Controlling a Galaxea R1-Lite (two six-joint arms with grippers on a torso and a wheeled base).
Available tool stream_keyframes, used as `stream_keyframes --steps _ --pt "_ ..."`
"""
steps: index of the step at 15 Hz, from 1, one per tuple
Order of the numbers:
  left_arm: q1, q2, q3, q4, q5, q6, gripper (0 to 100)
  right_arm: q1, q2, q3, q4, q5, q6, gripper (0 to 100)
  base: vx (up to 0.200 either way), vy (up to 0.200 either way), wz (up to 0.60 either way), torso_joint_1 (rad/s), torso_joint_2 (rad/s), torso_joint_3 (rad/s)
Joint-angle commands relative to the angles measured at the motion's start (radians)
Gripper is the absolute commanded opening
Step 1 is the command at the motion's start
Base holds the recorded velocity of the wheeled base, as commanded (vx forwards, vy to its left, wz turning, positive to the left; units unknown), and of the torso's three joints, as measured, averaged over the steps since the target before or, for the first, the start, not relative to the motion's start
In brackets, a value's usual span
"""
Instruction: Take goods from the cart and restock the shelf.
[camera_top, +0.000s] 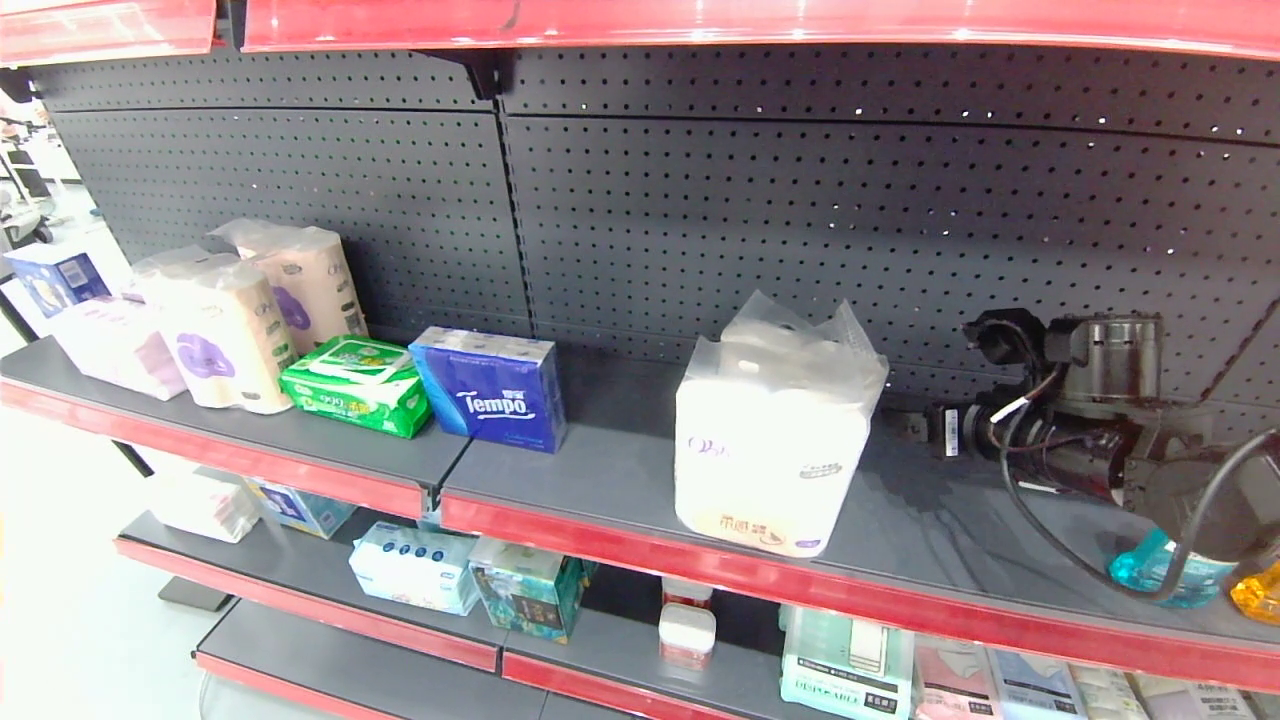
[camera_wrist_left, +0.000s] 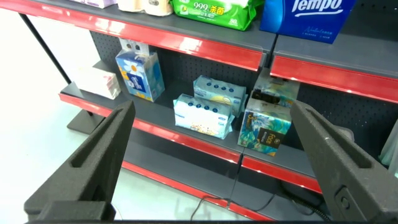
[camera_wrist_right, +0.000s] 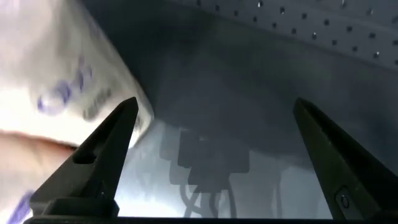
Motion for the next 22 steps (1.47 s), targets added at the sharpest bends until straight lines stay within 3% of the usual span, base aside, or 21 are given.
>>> stream_keyframes --steps 1,22 --pt "0.000 0.001 0.000 0.000 0.000 -0.001 100 0.000 0.021 -0.025 -0.002 0.000 -0.001 100 0.000 0.000 0.00 0.000 0.00 0.000" --pt "0.000 0.001 0.000 0.000 0.000 0.000 100 0.028 0.072 -0.097 -0.004 -0.001 0.000 100 0.000 0.000 0.00 0.000 0.00 0.000"
